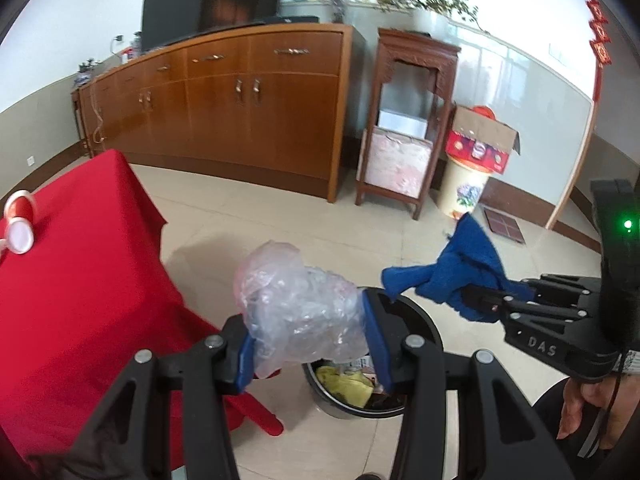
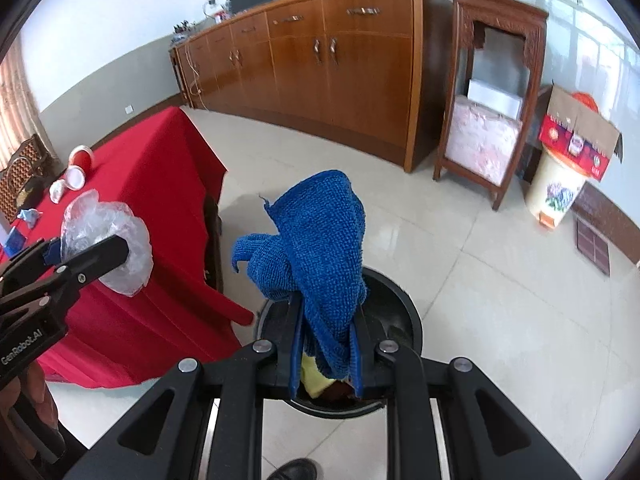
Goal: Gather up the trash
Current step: 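Carry blue towel and plastic bag over the black bucket and release both, then move both tools back toward the red table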
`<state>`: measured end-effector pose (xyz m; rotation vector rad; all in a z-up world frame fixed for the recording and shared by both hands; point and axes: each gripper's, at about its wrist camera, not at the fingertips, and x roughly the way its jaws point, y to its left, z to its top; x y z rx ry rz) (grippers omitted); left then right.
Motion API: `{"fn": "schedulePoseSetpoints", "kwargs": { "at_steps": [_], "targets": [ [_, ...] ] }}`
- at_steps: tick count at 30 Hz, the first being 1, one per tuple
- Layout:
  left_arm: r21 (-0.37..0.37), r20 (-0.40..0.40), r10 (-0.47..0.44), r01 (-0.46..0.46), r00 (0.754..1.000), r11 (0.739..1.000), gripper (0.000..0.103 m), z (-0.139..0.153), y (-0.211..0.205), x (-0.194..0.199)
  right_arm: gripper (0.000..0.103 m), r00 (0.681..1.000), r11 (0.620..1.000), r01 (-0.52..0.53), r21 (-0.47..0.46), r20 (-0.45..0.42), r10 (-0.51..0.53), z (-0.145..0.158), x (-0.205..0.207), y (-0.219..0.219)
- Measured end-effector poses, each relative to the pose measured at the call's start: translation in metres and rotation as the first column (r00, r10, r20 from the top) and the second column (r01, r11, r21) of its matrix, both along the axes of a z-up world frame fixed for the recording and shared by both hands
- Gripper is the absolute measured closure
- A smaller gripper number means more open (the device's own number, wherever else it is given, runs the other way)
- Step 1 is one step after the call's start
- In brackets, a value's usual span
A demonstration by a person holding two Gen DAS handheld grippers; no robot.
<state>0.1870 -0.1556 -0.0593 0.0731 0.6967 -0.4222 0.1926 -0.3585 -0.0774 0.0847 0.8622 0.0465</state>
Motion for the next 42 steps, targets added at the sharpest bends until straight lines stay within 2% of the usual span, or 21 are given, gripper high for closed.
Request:
{"fn": "schedulePoseSetpoints", "kwargs": {
  "at_steps": [6,9,16,20,21,22,23,24,25,26,27,28,35,42],
  "targets": [
    [0.009,-0.062,-0.027,0.027,0.998,1.000,0.055,-0.027,-0.021,0.010,0.083,0.998,1.000,-0.006,0.004,-0.070,0.006,-0.034,0.010,-0.017],
    [-0.015,-0.109,-0.036,0.035,0.993,0.999,0.055,-0.043,-0.028,0.017,0.083,0.995,0.999,-0.037,-0.001,-0.095,0.036,-0.051,0.014,-0.020],
    [0.031,-0.196,-0.071,0.078,0.978,0.996,0.055,-0.080,-0.059,0.032,0.082,0.985,0.995,-0.100,-0.012,-0.141,0.097,-0.085,0.035,-0.028],
    [0.035,-0.250,-0.078,0.089,0.965,0.995,0.051,-0.098,-0.067,0.042,0.081,0.968,0.986,-0.164,-0.014,-0.194,0.159,-0.109,0.047,-0.028],
    [0.010,-0.266,-0.075,0.081,0.961,0.997,0.044,-0.102,-0.066,0.045,0.078,0.957,0.981,-0.192,-0.008,-0.224,0.185,-0.118,0.051,-0.027],
    [0.011,-0.271,-0.059,0.065,0.961,0.998,0.028,-0.104,-0.064,0.048,0.074,0.944,0.976,-0.218,-0.013,-0.256,0.208,-0.128,0.055,-0.026],
    [0.042,-0.263,-0.021,0.033,0.964,0.999,0.022,-0.108,-0.063,0.049,0.055,0.936,0.972,-0.235,-0.027,-0.276,0.219,-0.135,0.058,-0.025],
    [0.064,-0.255,0.002,0.015,0.967,0.998,0.017,-0.111,-0.062,0.049,0.029,0.934,0.969,-0.236,-0.068,-0.293,0.207,-0.143,0.061,-0.026],
    [0.073,-0.251,0.009,0.010,0.968,0.997,0.015,-0.111,-0.059,0.049,0.019,0.940,0.971,-0.221,-0.096,-0.287,0.186,-0.146,0.062,-0.028],
    [0.083,-0.248,0.016,0.005,0.969,0.996,0.012,-0.112,-0.056,0.048,0.002,0.943,0.972,-0.212,-0.099,-0.282,0.177,-0.147,0.064,-0.030],
    [0.097,-0.245,0.025,-0.001,0.969,0.995,0.006,-0.111,-0.052,0.047,0.000,0.946,0.975,-0.192,-0.115,-0.287,0.152,-0.148,0.065,-0.034],
    [0.107,-0.239,0.034,-0.009,0.970,0.994,0.005,-0.111,-0.050,0.047,0.000,0.950,0.977,-0.171,-0.125,-0.283,0.130,-0.148,0.067,-0.037],
    [0.110,-0.160,0.070,-0.053,0.985,0.993,0.003,-0.087,-0.034,0.040,0.000,0.972,0.984,-0.070,-0.164,-0.231,0.031,-0.134,0.067,-0.056],
    [0.088,-0.122,0.095,-0.084,0.988,0.993,0.002,-0.068,-0.023,0.040,0.000,0.990,0.983,-0.021,-0.180,-0.141,-0.005,-0.102,0.051,-0.045]
  ]
}}
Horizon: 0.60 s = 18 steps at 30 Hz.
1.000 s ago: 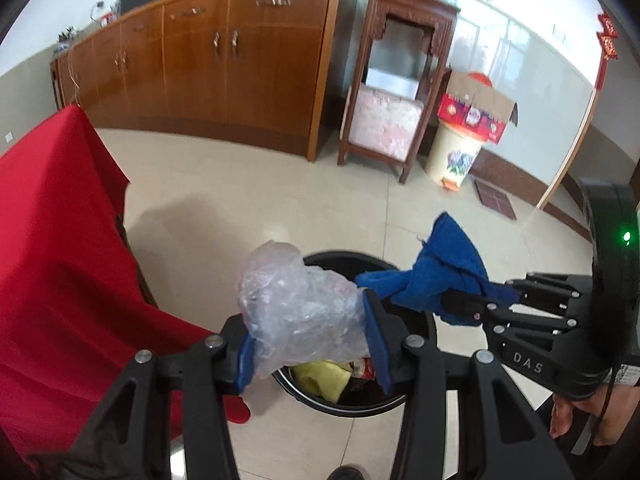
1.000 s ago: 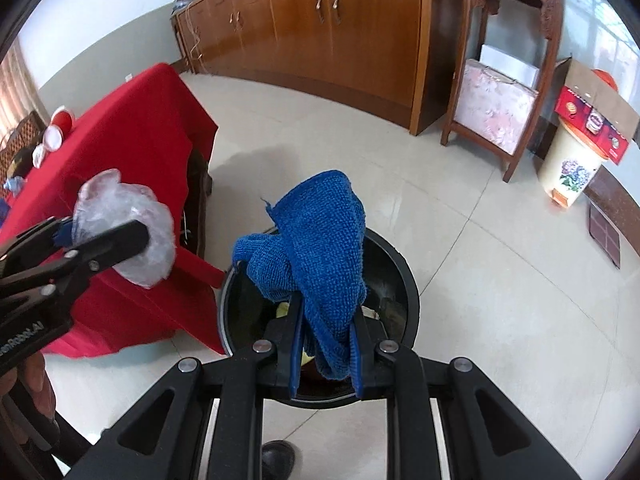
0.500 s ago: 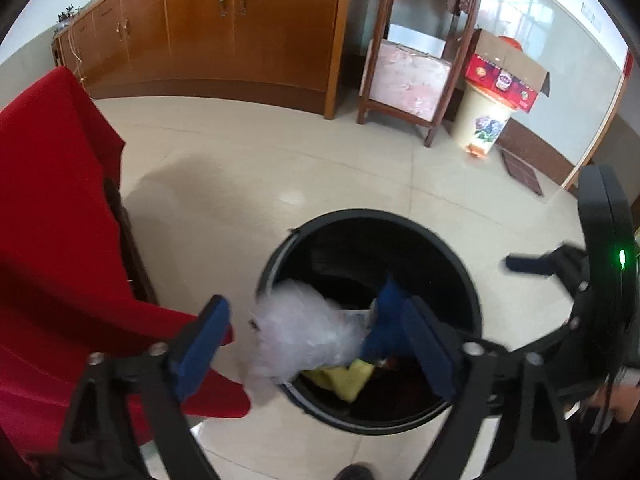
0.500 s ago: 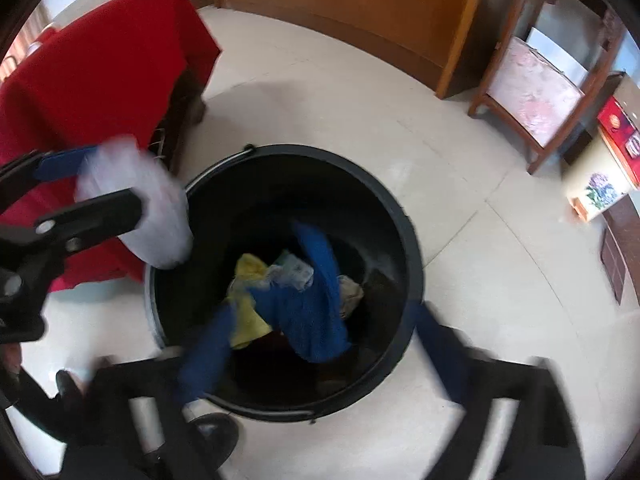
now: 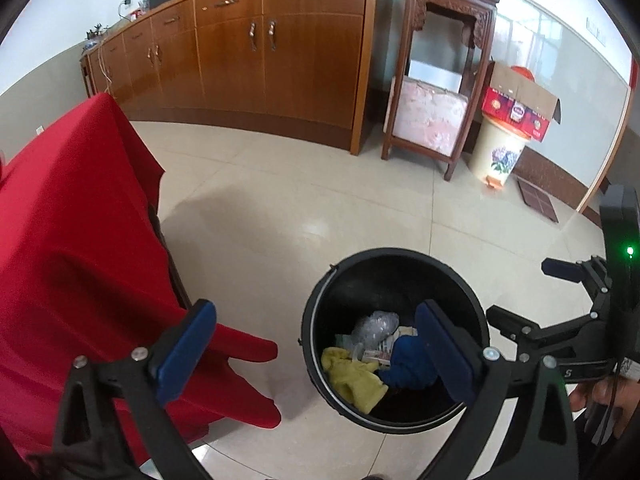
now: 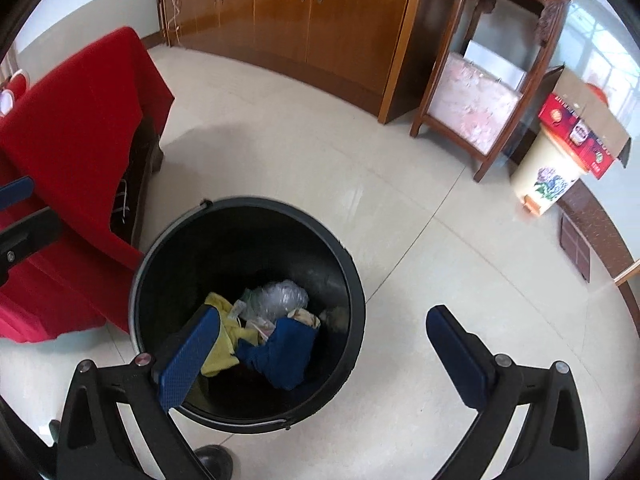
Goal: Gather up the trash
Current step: 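Move both tools back toward the red table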
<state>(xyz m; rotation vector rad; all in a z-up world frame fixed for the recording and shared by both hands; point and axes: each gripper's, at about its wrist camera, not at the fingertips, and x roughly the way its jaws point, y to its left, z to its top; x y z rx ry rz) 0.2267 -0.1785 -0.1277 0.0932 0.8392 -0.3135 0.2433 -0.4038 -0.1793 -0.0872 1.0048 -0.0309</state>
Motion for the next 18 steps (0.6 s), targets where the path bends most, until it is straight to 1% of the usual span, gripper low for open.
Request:
{"fn": "schedulePoseSetpoints", "kwargs": {
  "at_steps": [8,11,13,18],
  "targets": [
    [-0.008,0.048,0.030,-0.030,0.998,1.000,0.002,0.022,0.020,-0.015,0.000,0.998,0.999,0.015,0.039,0.066,-0.018,0.036,-0.019,0.017],
    [-0.016,0.072,0.052,-0.051,0.996,0.999,0.002,0.030,0.029,-0.022,0.000,0.996,0.999,-0.005,0.039,0.095,0.001,0.052,-0.023,0.031],
    [-0.017,0.086,0.067,-0.065,0.994,0.998,0.002,0.035,0.035,-0.025,0.000,0.992,0.999,-0.023,0.037,0.128,0.019,0.066,-0.026,0.042],
    [-0.056,0.114,0.111,-0.105,0.987,0.993,0.002,0.047,0.060,-0.032,0.000,0.983,0.997,-0.062,0.043,0.178,0.053,0.091,-0.028,0.067]
  ]
}}
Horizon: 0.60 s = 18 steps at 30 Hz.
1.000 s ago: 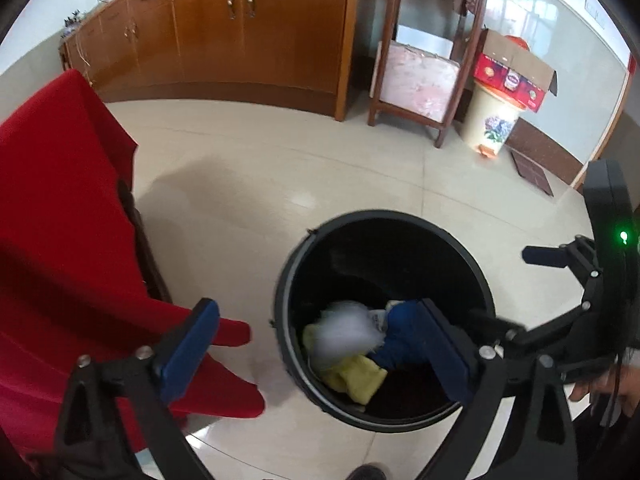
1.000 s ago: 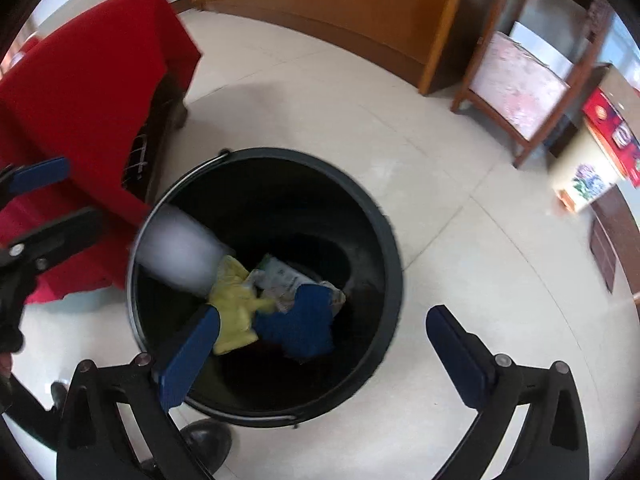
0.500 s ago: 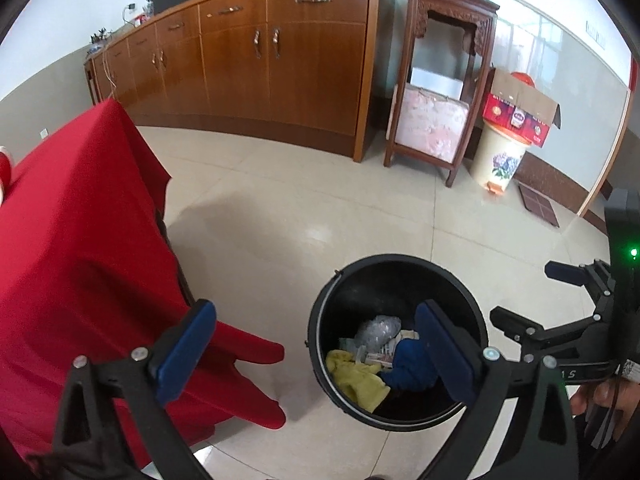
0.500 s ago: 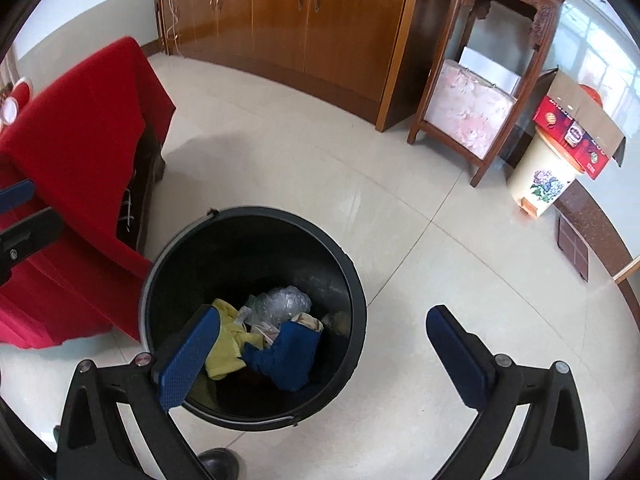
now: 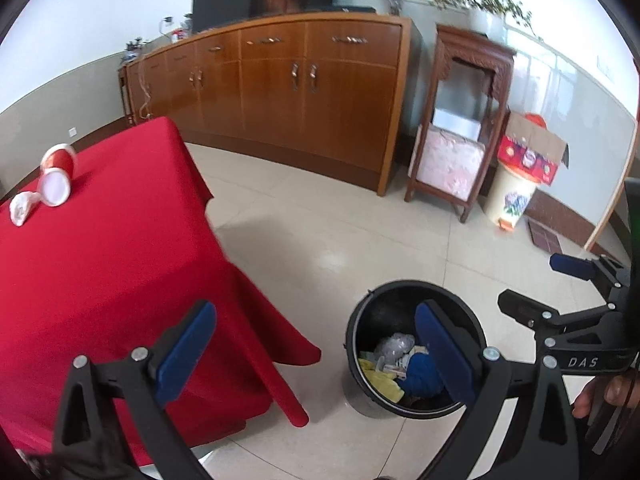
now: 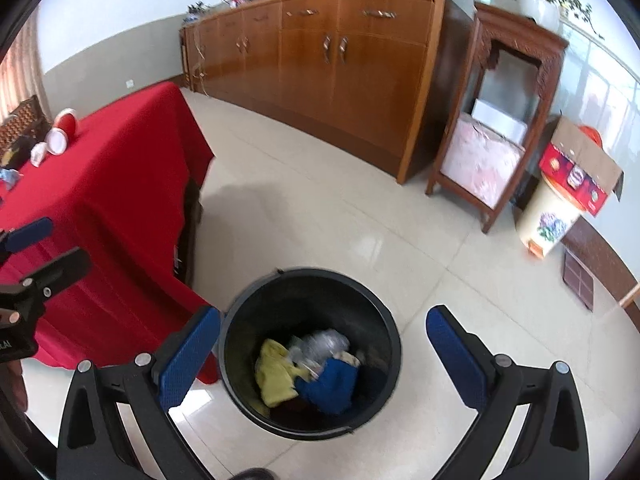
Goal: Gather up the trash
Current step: 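Move both tools back toward the red table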
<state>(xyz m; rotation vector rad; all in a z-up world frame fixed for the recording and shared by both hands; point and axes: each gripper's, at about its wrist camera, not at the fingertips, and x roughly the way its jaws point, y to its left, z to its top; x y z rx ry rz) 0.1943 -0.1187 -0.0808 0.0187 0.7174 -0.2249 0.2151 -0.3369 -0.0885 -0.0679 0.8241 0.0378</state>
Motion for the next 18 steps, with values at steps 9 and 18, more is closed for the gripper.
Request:
{"fn": "schedulePoseSetpoints", "kwargs": {
  "at_steps": [9,18],
  "targets": [
    [-0.022,0.065,0.081,-0.080,0.995,0.997,0.002,0.019,0.044,-0.014,0.000,0.995,0.997,-0.080,0.008,0.061,0.079,0.032,0.000,0.046],
    [-0.029,0.118,0.204,-0.201,0.972,0.979,0.002,0.038,0.104,-0.032,0.000,0.978,0.984,-0.176,0.024,0.114,0.172,0.053,0.003,0.098]
  ]
}}
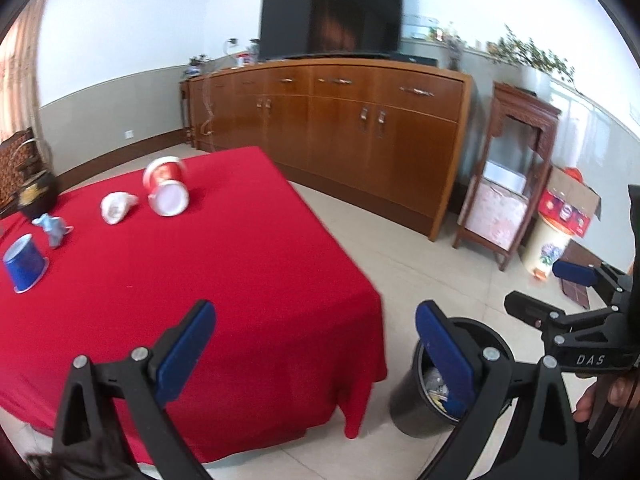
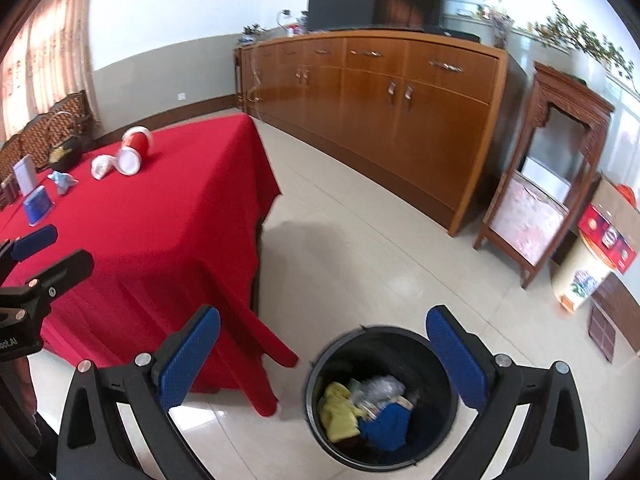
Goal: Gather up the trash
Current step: 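Move both tools back toward the red table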
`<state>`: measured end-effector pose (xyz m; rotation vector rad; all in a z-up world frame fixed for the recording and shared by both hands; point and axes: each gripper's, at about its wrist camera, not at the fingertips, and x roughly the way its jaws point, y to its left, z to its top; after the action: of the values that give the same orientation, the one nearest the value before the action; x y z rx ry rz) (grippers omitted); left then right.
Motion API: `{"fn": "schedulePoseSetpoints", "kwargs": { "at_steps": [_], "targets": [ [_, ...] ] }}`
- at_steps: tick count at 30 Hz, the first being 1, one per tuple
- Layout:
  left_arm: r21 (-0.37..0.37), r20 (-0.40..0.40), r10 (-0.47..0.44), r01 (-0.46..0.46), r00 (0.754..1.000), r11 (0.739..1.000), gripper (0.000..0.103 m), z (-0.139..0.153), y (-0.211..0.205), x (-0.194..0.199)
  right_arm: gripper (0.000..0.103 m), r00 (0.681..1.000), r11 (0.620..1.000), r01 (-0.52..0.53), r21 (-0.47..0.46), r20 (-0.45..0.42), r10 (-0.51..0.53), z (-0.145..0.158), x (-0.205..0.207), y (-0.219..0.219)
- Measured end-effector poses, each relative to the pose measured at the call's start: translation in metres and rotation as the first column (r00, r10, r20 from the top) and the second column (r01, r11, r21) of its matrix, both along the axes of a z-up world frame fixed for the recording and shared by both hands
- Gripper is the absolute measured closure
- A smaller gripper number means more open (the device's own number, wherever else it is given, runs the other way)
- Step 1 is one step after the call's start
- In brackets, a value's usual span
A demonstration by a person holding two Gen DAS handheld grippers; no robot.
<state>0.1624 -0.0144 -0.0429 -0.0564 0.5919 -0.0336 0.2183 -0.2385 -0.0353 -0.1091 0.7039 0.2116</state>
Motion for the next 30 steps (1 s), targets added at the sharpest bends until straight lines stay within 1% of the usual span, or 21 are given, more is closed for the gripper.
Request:
{"fn": "schedulePoseSetpoints", "kwargs": {
  "at_steps": [3,7,8,9,10,12,14,17,18,21,26,30],
  "targets": [
    [-0.007,0.022,0.041,-0.041,0.999,0.999,0.002,0.007,0.020,-0.008,0.000,0.998,0.999,-0.044,0.028,0.034,0.043,0.010,0.001,0.020],
    [-0.003,0.047,0.118,-0.118,0.992,0.993,0.002,0.014,0.053,-0.017,0.000,0.993,0.986,-0.113,0.123,0.051,0.108,0.018,0.008,0.045],
    [0.000,0.052,0.135,-0.135,0.989,0.991,0.002,0.015,0.059,-0.019,0.000,0.992,0.984,-0.121,0.133,0.056,0.114,0.019,0.009,0.050],
    [0.000,0.055,0.157,-0.157,0.986,0.988,0.002,0.015,0.070,-0.020,0.000,0.990,0.982,-0.132,0.138,0.073,0.123,0.021,0.009,0.059],
    [-0.003,0.056,0.172,-0.172,0.984,0.985,0.002,0.016,0.077,-0.022,0.000,0.987,0.980,-0.151,0.132,0.072,0.143,0.022,0.011,0.069],
    [-0.006,0.057,0.216,-0.216,0.975,0.976,0.002,0.016,0.097,-0.026,0.000,0.983,0.978,-0.183,0.101,0.034,0.180,0.023,0.015,0.090],
    [0.005,0.059,0.272,-0.273,0.960,0.962,0.002,0.015,0.118,-0.031,0.000,0.977,0.974,-0.211,0.081,0.021,0.210,0.023,0.018,0.109],
    [0.022,0.067,0.344,-0.346,0.937,0.938,0.002,0.016,0.146,-0.037,0.000,0.971,0.965,-0.240,0.104,0.005,0.241,0.024,0.024,0.136],
    [0.027,0.071,0.372,-0.374,0.926,0.927,0.002,0.015,0.155,-0.041,0.000,0.970,0.965,-0.241,0.104,0.006,0.241,0.024,0.025,0.145],
    [0.036,0.073,0.434,-0.437,0.898,0.899,0.002,0.014,0.184,-0.049,0.000,0.970,0.968,-0.242,0.065,0.030,0.240,0.028,0.030,0.176],
    [0.048,0.073,0.512,-0.516,0.856,0.855,0.002,0.010,0.229,-0.055,0.000,0.951,0.951,-0.308,0.033,0.044,0.306,0.032,0.037,0.226],
    [0.053,0.069,0.551,-0.555,0.831,0.830,0.002,0.008,0.257,-0.052,0.000,0.937,0.936,-0.350,0.033,0.026,0.350,0.031,0.048,0.264]
  ]
}}
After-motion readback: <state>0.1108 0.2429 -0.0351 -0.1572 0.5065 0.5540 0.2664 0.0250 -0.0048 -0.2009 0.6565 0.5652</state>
